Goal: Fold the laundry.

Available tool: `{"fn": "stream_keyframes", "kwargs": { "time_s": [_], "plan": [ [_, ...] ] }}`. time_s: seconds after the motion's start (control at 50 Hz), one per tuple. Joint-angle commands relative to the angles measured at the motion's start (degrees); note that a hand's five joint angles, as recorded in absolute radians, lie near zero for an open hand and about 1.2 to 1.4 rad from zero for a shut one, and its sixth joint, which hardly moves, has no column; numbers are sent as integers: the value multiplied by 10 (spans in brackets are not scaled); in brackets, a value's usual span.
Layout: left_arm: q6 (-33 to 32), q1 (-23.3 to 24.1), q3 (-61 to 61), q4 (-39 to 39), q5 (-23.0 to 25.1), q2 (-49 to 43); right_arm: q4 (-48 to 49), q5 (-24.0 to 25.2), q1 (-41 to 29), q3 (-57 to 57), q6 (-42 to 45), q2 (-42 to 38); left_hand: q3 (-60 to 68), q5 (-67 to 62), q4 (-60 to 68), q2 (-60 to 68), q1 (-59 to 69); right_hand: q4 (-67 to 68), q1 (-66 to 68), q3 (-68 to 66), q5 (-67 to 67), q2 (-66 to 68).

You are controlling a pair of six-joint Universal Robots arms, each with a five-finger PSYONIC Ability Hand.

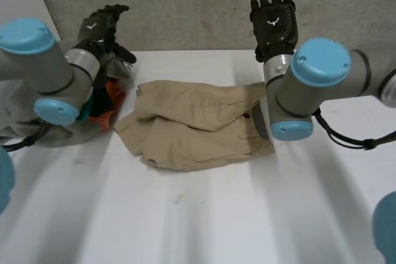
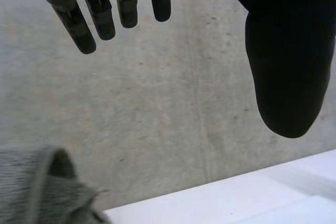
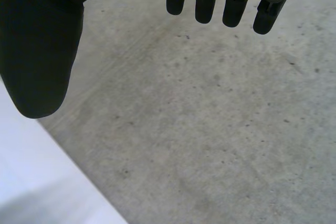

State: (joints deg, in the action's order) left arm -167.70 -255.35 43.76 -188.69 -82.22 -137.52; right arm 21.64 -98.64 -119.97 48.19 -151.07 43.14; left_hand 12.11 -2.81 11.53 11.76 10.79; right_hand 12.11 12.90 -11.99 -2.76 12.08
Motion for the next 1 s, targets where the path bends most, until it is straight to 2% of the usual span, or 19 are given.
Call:
{"fn": "stream_keyframes", "kwargs": {
  "time_s": [0.02, 0.04, 0.12, 0.2, 0.3, 0.38, 0.48, 0.54, 0.6, 0.62, 0.64, 0.66, 0.68, 0.88, 0.96, 1.0],
  "plan": [
    [-74, -19, 188, 23, -6, 171, -145, 80, 17, 71, -2, 101, -21, 28, -15, -18, -8, -21, -29, 20, 28, -21],
    [-88, -20, 213, 26, -5, 190, -184, 107, 21, 98, 5, 126, -21, 28, -15, -18, -8, -21, -29, 20, 28, -21],
    [-159, -19, 340, 65, 13, 276, -280, 147, 32, 168, 15, 176, -21, 28, -15, -18, -8, -21, -29, 20, 28, -21],
    [-220, -13, 461, 118, 40, 334, -335, 163, 40, 252, 3, 204, -21, 28, -15, -18, -8, 48, 40, -49, -41, 48],
    [-254, -10, 574, 136, 69, 351, -292, 194, 41, 344, -21, 208, 55, -48, 61, 58, 68, 127, 119, -128, -120, 127],
    [-251, -9, 619, 85, 74, 328, -206, 219, 38, 396, -30, 187, 65, -58, 71, 69, 78, 162, 154, -163, -156, 162],
    [-232, -6, 620, 22, 64, 297, -95, 204, 28, 410, -31, 137, 68, -61, 74, 72, 82, 164, 156, -165, -157, 164],
    [-210, 4, 607, -15, 53, 273, -62, 186, 24, 403, -31, 114, 60, -53, 66, 64, 73, 174, 166, -175, -167, 174],
    [-199, 13, 591, -33, 44, 255, -40, 165, 18, 388, -29, 85, 60, -53, 66, 64, 73, 273, 265, -274, -266, 273],
    [-191, 20, 579, -35, 35, 242, -38, 159, 19, 385, -30, 80, 60, -53, 66, 64, 73, 327, 319, -328, -320, 327],
    [-188, 23, 572, -33, 29, 238, -35, 152, 20, 379, -33, 74, 62, -55, 68, 65, 75, 502, 494, -503, -495, 502],
    [-185, 27, 567, -31, 24, 233, -32, 149, 21, 377, -33, 74, 62, -55, 68, 65, 75, 622, 614, -623, -615, 622],
    [-182, 36, 557, -23, 15, 226, -29, 146, 23, 375, -34, 74, 62, -55, 68, 65, 75, 678, 670, -680, -672, 679],
    [-174, 92, 486, 3, -12, 173, -14, 145, 35, 402, -37, 111, 109, -102, 114, 112, 122, 679, 671, -680, -672, 679],
    [-156, 105, 448, 6, -22, 143, -14, 149, 37, 419, -34, 128, 250, -243, 256, 253, 263, 679, 671, -680, -672, 679],
    [-137, 110, 426, 8, -27, 127, -16, 147, 38, 424, -34, 139, 364, -357, 370, 368, 377, 679, 671, -680, -672, 679]
  ]
}}
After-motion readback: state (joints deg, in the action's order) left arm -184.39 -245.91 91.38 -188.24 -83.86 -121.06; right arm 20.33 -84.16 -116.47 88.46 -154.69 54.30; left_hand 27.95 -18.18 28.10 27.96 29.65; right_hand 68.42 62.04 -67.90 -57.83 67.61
